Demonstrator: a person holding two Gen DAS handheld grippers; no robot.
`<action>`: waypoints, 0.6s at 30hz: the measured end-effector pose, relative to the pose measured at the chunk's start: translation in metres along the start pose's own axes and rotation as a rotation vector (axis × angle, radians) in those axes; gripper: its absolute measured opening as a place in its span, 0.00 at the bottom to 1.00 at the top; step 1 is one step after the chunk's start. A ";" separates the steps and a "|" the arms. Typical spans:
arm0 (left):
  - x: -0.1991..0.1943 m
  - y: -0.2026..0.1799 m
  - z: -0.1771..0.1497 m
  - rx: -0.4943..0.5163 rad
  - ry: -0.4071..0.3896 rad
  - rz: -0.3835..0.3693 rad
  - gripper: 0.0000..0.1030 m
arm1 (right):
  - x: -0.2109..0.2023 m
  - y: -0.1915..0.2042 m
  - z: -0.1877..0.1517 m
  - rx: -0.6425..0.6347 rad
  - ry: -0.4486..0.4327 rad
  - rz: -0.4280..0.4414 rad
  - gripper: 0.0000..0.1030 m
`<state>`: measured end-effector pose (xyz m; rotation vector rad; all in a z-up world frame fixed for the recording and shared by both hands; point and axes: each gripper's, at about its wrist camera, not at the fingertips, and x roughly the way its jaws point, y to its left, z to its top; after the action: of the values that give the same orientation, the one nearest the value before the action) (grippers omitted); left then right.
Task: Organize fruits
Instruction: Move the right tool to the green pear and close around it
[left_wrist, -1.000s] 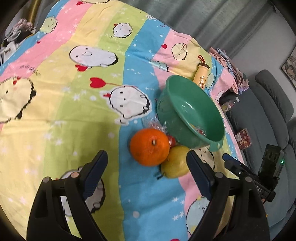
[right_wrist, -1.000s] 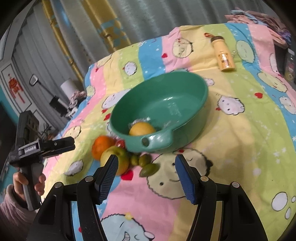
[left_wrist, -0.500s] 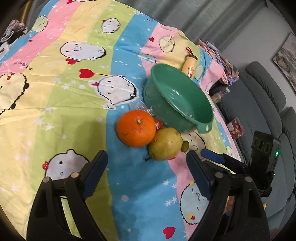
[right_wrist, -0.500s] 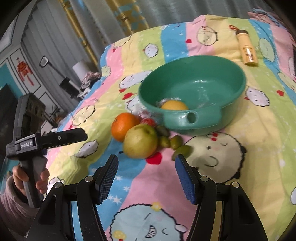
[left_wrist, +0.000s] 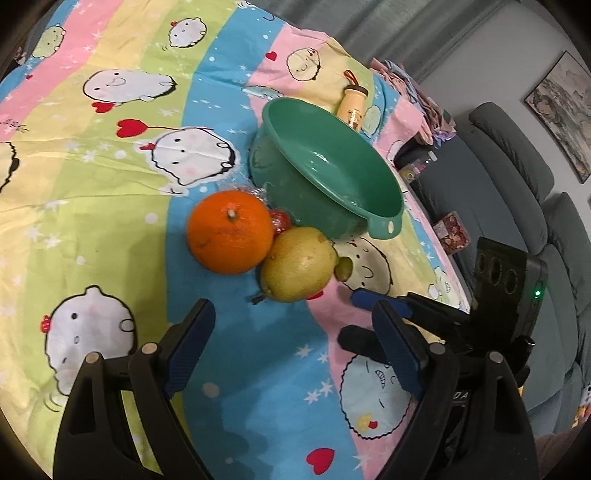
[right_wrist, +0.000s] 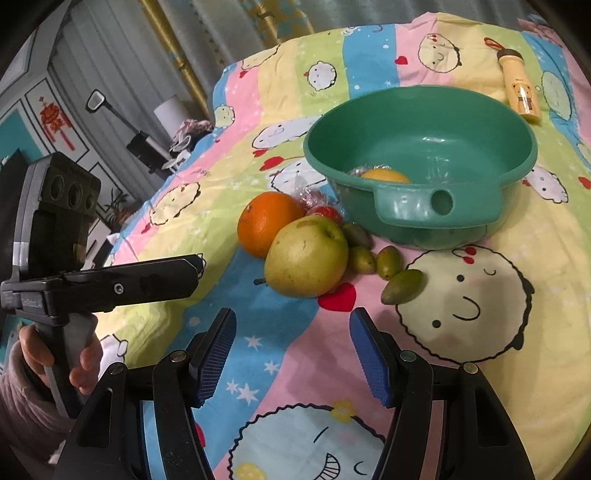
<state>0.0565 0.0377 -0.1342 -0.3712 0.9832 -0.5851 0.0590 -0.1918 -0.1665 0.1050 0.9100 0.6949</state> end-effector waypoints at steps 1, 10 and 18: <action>0.002 -0.001 0.000 0.004 0.004 -0.004 0.84 | 0.002 0.000 0.000 0.002 0.002 0.003 0.63; 0.024 -0.008 0.005 0.044 0.053 -0.016 0.84 | 0.011 -0.002 0.001 0.004 0.019 0.015 0.63; 0.045 -0.008 0.011 0.045 0.098 -0.043 0.84 | 0.016 -0.003 0.001 0.000 0.029 0.015 0.63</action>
<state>0.0822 0.0041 -0.1540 -0.3266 1.0560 -0.6691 0.0676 -0.1842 -0.1780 0.1022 0.9379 0.7115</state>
